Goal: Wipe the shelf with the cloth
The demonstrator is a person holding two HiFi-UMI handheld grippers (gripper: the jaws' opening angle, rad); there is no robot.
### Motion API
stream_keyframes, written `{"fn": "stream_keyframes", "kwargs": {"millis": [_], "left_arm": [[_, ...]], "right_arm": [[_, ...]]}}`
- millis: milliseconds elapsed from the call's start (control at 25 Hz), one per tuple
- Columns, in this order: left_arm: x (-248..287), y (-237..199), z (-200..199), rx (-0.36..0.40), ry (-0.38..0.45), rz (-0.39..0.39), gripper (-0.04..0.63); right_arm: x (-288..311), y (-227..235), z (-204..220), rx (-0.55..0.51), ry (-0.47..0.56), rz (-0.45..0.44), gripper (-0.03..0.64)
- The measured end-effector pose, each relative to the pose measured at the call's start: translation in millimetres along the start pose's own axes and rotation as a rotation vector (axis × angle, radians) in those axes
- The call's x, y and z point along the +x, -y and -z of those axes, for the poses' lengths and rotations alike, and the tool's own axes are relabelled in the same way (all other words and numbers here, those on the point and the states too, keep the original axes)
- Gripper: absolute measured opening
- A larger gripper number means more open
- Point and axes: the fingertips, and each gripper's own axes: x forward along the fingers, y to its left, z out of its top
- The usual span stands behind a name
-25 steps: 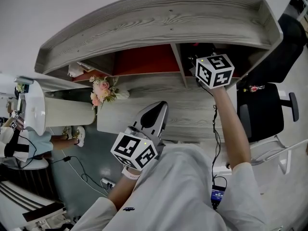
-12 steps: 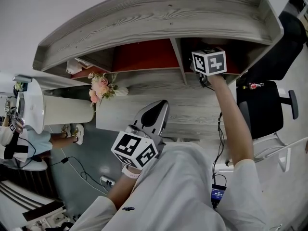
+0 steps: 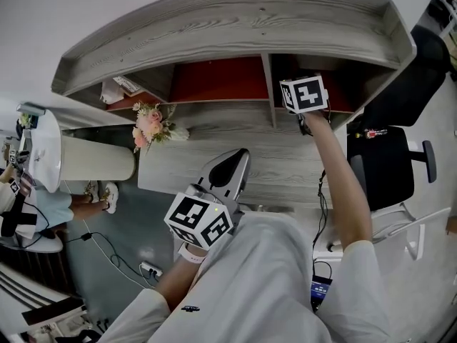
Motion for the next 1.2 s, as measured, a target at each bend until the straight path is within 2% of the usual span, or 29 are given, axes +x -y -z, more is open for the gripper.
{"fn": "stream_keyframes", "kwargs": {"millis": [120,480,800,920,1040,1200], "left_arm": [[-2.4,0.8,0.8,-0.004,0.009,0.007,0.002],[-3.3,1.4,6.1,-0.034,0.031,0.029,0.002],[-8.5,-12.7,2.0,-0.048,0.060,0.014,0.002],[-13.0,-19.9,-2.7,-0.040,0.080,-0.004,0.002],[-18.1,-25.3,-9.6,-0.014,0.105,-0.021,0.002],[-23.9,-32.4,-11.0,0.007,0.111,-0.042,0.002]], "right_arm": [[-16.0,2.6,1.8,0.004,0.036,0.015,0.091],[-96.5,6.4,22.6,0.062,0.246,0.041,0.087],[-183.9,-10.5,11.6,0.020,0.418,0.069,0.087],[-216.6,-16.5,7.0,0.004,0.486,0.086,0.087],[-249.8,-12.4,11.0,0.031,0.532,0.103,0.089],[-293.3,-6.3,19.6,0.026,0.556,0.153,0.088]]}}
